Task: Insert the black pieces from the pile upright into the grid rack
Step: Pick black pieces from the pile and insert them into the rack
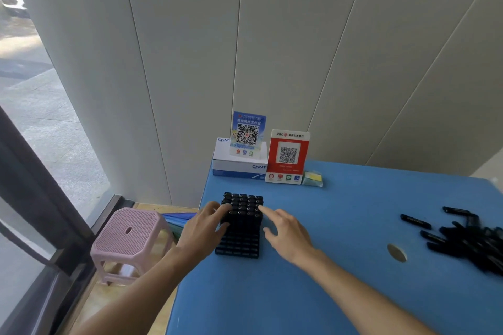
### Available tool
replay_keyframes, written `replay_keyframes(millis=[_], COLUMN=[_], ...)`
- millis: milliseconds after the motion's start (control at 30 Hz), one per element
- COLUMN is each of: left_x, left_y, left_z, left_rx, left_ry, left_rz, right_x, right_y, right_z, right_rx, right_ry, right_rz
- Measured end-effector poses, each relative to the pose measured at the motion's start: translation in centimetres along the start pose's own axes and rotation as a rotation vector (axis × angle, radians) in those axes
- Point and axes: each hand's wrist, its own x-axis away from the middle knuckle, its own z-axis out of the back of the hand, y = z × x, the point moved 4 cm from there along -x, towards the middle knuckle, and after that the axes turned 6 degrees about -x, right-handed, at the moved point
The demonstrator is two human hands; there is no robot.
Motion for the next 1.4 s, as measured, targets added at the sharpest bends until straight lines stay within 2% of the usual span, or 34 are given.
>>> replay_keyframes(millis=[167,267,600,767,933,1133,1400], left_x=[-0.8,-1.8,0.0,1.4,2.6,2.0,-2.3], left_y=[3.3,7.0,24.5,33.8,42.0,47.9,52.2], left_z=[1.7,2.3,-3.4,-6.4,-10.2,-13.7,-17.3], left_rx=[-0.124,-0.132,-0.130,-0.102,-0.066,-0.027,0.022], left_ry=[0.189,0.212,0.095,0.063,-0.044,-0.173,-0.197], left_rz=[-0.050,-0.108,-0.211,-0.228,-0.249,-0.290,-0.253], right_x=[2.4,4.4,17.7,25.9,33.3,37.8,36.6], right_y=[2.5,4.1,15.7,22.4,28.9,35.4,41.1], right_z=[1.3,3.0,14.6,19.3,22.4,25.5,27.3], right_rx=[0.018,0.041,0.120,0.161,0.158,0.120,0.055], right_ry=[0.019,0.049,0.234,0.259,0.260,0.281,0.269], right_rz=[-0.069,-0.096,-0.236,-0.285,-0.376,-0.480,-0.513])
